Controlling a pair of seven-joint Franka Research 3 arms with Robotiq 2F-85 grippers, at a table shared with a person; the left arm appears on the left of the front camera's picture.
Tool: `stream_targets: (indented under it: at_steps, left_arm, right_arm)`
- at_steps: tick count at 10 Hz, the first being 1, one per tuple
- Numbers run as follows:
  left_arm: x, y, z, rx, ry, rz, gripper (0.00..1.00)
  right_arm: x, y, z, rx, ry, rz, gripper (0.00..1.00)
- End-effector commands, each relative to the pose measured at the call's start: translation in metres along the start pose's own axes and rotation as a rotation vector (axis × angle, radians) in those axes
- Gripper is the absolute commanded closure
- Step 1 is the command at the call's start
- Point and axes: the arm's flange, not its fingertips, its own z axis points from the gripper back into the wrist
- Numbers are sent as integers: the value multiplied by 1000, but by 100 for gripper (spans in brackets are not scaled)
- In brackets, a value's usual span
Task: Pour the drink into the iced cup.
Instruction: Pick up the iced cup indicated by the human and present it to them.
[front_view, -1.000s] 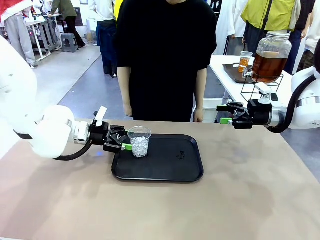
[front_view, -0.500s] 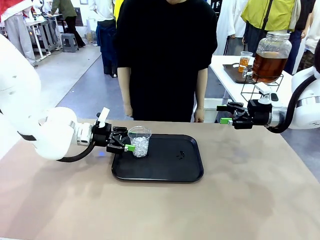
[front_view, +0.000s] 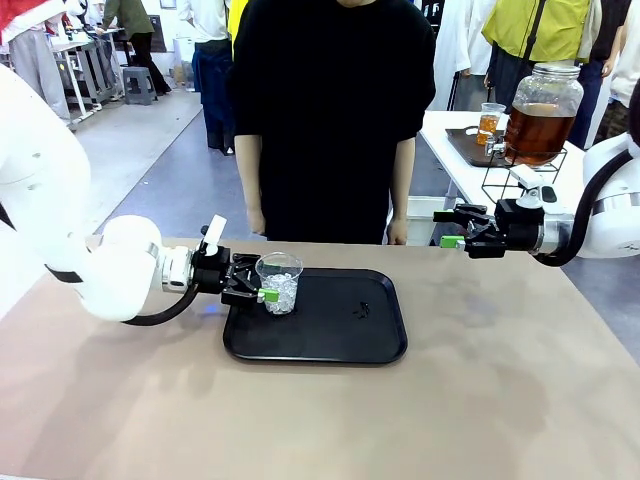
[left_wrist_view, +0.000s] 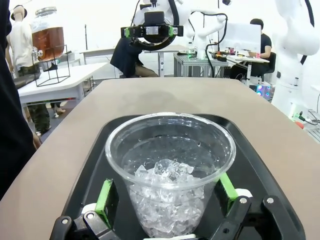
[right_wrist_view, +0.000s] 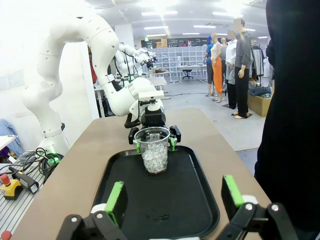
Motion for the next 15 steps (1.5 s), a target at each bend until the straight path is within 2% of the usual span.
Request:
stream_targets:
  at_steps: [1,5,6,11,15]
  left_arm:
    - [-1,5,-11,35,-10,8,0]
    - [-3,1,-15,9,-2,3,0]
    - [-2,0,-16,23,-3,-13,13]
    - [8,-7,-19,64,-44,-15,13]
    - [35,-12,-21,93,-80,-83,13]
  right_arm:
    - [3,-4,0,2,-1,3,0]
    - [3,-4,0,2,-1,3,0]
    - [3,-4,0,2,-1,3,0]
    - [3,-4,0,2,-1,3,0]
    - [3,-4,0,2,-1,3,0]
